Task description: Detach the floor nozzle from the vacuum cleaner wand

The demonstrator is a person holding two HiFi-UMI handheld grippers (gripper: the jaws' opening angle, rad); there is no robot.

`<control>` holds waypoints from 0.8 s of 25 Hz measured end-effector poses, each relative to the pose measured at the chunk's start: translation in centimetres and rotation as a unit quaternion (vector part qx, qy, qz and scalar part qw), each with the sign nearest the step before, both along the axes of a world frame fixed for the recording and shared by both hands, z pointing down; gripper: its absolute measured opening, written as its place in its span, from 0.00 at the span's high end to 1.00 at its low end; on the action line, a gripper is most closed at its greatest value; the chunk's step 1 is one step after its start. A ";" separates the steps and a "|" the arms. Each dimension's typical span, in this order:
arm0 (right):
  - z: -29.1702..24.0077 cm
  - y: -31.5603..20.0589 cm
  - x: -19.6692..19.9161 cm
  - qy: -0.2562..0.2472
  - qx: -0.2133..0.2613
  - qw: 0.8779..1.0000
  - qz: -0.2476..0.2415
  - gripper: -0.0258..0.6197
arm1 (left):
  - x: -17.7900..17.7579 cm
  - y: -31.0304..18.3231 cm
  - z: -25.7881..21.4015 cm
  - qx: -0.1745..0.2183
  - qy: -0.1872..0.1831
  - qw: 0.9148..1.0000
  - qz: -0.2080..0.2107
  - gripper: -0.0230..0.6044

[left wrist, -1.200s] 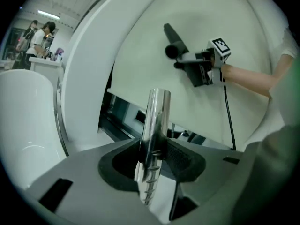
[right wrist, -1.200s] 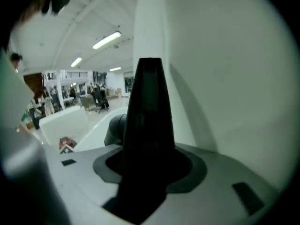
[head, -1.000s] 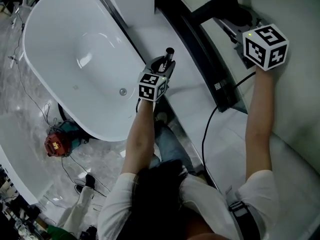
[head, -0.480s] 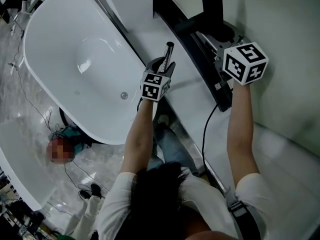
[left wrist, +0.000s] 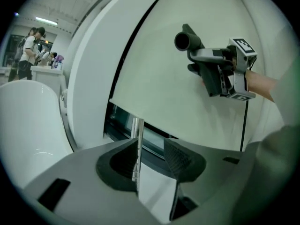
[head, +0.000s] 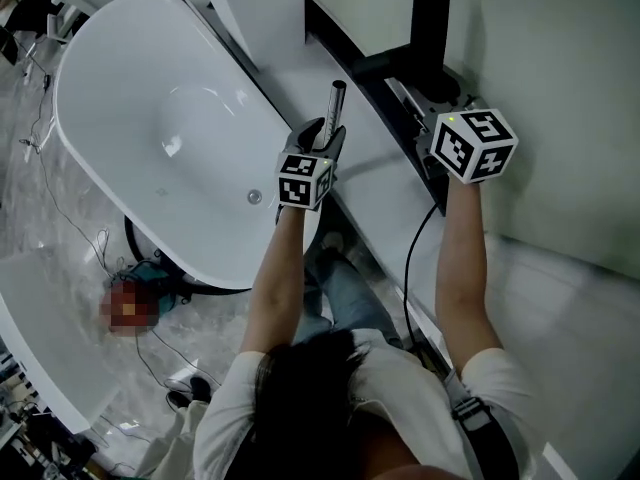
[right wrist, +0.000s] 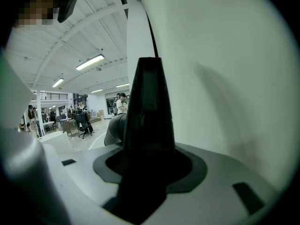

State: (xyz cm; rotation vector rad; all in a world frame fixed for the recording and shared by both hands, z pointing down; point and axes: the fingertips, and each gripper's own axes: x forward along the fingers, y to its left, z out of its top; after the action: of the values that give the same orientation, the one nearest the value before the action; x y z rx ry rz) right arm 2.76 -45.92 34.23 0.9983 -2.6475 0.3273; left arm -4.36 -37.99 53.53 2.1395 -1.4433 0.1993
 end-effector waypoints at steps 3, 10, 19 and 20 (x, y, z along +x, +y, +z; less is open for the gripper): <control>0.3 2.2 0.1 -0.004 -0.005 1.000 0.015 0.62 | -1.2 1.6 -2.7 0.022 0.002 1.000 -0.016 0.70; -0.7 7.1 0.9 -0.016 0.000 0.998 0.059 0.62 | -3.2 5.8 -8.8 0.067 -0.015 0.997 -0.039 0.70; -1.0 13.8 1.6 -0.007 0.012 0.993 0.119 0.62 | -5.1 12.6 -13.7 0.088 -0.059 0.991 -0.082 0.95; -1.0 15.0 1.6 -0.003 0.012 0.993 0.121 0.62 | -5.0 13.5 -14.1 0.089 -0.068 0.990 -0.082 0.96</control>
State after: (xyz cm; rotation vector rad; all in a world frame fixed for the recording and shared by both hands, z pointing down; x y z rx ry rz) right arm 4.40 -30.94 33.25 1.3331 -2.5437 0.3513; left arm -9.37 -24.53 39.48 2.1678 -1.7674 0.1636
